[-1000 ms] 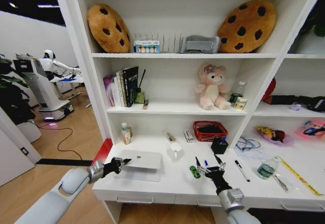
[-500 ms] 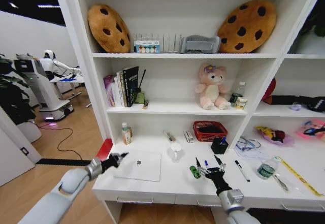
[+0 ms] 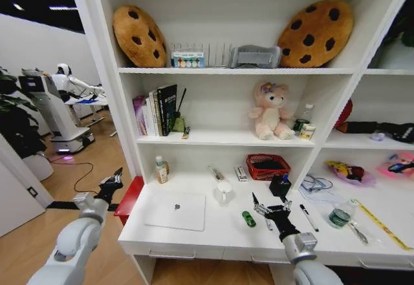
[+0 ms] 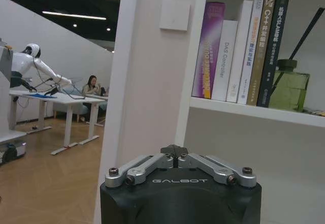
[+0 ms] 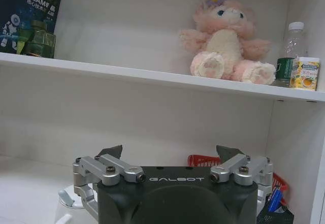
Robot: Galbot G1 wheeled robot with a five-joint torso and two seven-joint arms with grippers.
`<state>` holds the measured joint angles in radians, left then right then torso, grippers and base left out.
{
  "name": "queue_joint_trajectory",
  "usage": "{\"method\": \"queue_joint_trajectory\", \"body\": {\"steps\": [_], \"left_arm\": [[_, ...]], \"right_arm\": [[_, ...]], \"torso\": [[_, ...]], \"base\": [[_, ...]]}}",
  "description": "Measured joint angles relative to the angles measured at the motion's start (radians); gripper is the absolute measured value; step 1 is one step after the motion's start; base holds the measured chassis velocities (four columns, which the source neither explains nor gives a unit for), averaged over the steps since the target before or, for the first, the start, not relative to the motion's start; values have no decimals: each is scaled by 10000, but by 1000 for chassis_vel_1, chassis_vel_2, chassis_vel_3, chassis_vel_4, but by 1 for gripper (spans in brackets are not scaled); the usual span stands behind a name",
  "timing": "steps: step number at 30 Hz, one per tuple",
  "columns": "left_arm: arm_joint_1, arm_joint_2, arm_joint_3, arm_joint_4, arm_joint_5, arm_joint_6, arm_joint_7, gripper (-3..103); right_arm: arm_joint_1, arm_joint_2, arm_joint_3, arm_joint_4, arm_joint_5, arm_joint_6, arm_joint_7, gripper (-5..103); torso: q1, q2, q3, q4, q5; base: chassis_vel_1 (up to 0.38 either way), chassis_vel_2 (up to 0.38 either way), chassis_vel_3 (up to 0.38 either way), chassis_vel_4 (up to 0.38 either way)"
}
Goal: Organize the objects on the table.
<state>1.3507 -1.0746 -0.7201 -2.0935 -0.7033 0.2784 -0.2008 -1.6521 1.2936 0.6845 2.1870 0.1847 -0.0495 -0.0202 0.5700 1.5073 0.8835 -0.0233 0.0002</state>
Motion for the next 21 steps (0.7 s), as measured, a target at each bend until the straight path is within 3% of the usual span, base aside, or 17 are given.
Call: {"method": "queue_joint_trajectory", "body": {"steps": [3, 5, 7, 8, 11, 12, 14, 16, 19, 21], "left_arm": [[423, -11, 350, -969, -320, 374, 205, 17], [595, -14, 453, -1248, -330, 423, 201, 17], [1119, -61, 658, -1875, -80, 416, 146, 28], [1119, -61, 658, -1875, -80, 416, 146, 28], [1590, -132, 710, -2178, 516, 210, 220, 39], [1834, -170, 659, -2228, 975, 8, 402, 49], [1911, -177, 611, -2228, 1158, -103, 496, 49], [1998, -182, 577, -2233, 1367, -247, 742, 60], [2019, -208, 610, -2241, 1507, -319, 852, 66], [2157, -419, 758, -2228, 1979, -530, 1099, 82]], "right_arm": [[-115, -43, 98, 214, 94, -42, 91, 100], [-140, -49, 116, 257, 111, -62, 106, 100], [-194, -64, 189, 418, 204, -145, 163, 100], [-194, -64, 189, 418, 204, -145, 163, 100], [-216, -65, 231, 498, 252, -166, 209, 100], [-240, -57, 236, 538, 256, -168, 215, 100], [-253, -46, 230, 547, 250, -168, 215, 100], [-266, -4, 169, 552, 213, -168, 213, 100], [-268, 17, 144, 554, 189, -169, 210, 100], [-279, 42, 126, 574, 158, -180, 201, 100]], "torso": [[0, 0, 0, -3, 0], [0, 0, 0, -1, -1], [-1, 1, 0, 0, 0], [-1, 1, 0, 0, 0], [-1, 0, 0, 2, -1], [-1, 1, 0, 3, 0], [-1, 1, 0, 2, -2], [0, 1, 0, 1, -1], [0, 0, 0, 1, -1], [0, 0, 0, 0, -1]], "base": [[0, 0, 0, 0], [0, 0, 0, 0], [0, 0, 0, 0], [0, 0, 0, 0], [0, 0, 0, 0], [0, 0, 0, 0], [0, 0, 0, 0], [0, 0, 0, 0], [0, 0, 0, 0], [0, 0, 0, 0]]}}
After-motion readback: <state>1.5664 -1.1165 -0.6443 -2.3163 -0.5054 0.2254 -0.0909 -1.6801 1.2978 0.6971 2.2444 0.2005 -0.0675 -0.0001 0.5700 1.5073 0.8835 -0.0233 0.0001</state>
